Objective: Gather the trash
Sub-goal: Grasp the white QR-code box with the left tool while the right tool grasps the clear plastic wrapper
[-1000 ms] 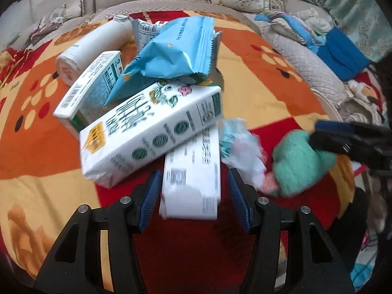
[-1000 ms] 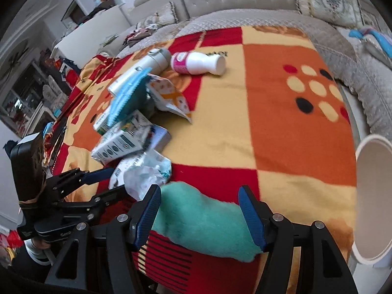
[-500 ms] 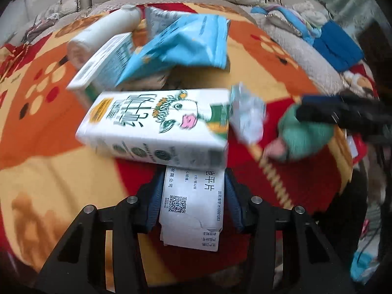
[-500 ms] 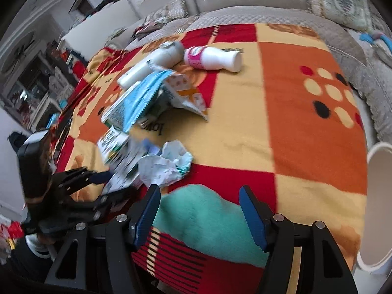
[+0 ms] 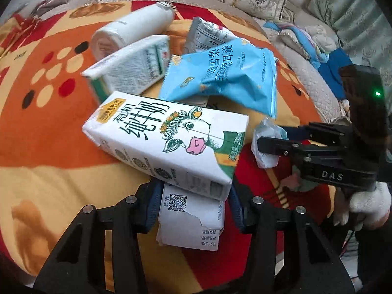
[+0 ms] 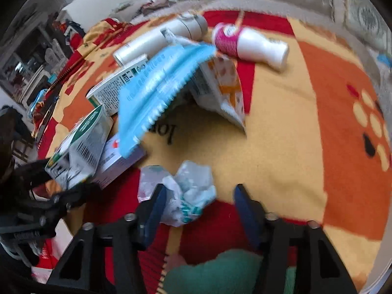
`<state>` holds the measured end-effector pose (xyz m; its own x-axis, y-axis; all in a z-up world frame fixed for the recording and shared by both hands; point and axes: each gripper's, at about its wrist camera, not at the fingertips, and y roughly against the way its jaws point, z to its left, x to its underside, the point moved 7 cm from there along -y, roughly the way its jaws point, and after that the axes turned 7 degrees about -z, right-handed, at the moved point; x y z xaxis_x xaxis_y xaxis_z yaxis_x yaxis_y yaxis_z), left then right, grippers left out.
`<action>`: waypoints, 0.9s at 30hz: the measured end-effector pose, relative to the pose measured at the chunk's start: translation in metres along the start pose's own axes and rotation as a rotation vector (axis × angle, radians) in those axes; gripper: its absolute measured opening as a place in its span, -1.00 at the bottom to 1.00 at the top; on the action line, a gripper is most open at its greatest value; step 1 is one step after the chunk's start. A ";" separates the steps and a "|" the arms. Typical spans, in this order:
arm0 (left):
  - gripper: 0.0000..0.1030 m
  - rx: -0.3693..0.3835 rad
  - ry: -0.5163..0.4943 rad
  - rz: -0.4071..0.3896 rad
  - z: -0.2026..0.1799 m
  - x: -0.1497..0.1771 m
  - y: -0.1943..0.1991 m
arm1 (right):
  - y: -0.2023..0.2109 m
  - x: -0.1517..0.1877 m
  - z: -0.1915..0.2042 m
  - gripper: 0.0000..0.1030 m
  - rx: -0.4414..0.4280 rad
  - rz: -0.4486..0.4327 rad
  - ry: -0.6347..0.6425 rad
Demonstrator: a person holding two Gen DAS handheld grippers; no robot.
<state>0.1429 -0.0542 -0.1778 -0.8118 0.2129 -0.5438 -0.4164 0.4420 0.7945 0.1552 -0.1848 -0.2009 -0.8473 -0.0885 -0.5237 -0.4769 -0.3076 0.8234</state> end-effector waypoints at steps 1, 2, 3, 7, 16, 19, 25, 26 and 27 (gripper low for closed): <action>-0.09 0.002 -0.010 0.004 -0.003 -0.002 -0.002 | 0.001 0.000 0.001 -0.36 -0.025 0.003 -0.006; -0.09 0.007 -0.016 0.009 -0.006 -0.003 -0.005 | 0.002 0.000 0.001 -0.43 -0.035 -0.004 -0.009; -0.08 0.009 -0.018 0.015 -0.009 -0.005 -0.008 | 0.004 -0.001 0.000 -0.49 -0.023 -0.016 0.000; -0.08 -0.013 -0.028 0.029 -0.015 -0.012 -0.022 | 0.019 -0.001 -0.011 -0.52 0.004 -0.060 0.006; -0.13 0.117 0.012 0.053 -0.046 -0.021 -0.026 | 0.079 0.005 -0.061 -0.52 0.020 -0.163 -0.106; -0.13 0.264 0.054 0.048 -0.064 -0.025 -0.009 | 0.094 0.010 -0.071 -0.52 0.026 -0.183 -0.116; -0.13 0.248 -0.006 0.002 -0.091 -0.033 0.011 | 0.114 0.023 -0.088 -0.52 0.029 -0.217 -0.152; -0.13 0.236 -0.019 -0.005 -0.096 -0.034 0.012 | 0.115 0.025 -0.089 -0.52 0.029 -0.219 -0.156; -0.13 0.223 -0.034 -0.013 -0.099 -0.034 0.014 | 0.116 0.026 -0.091 -0.52 0.028 -0.222 -0.162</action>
<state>0.1240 -0.1417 -0.1211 -0.7914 0.2333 -0.5650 -0.3227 0.6255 0.7103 0.0989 -0.3088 -0.1389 -0.7466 0.1311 -0.6522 -0.6594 -0.2759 0.6993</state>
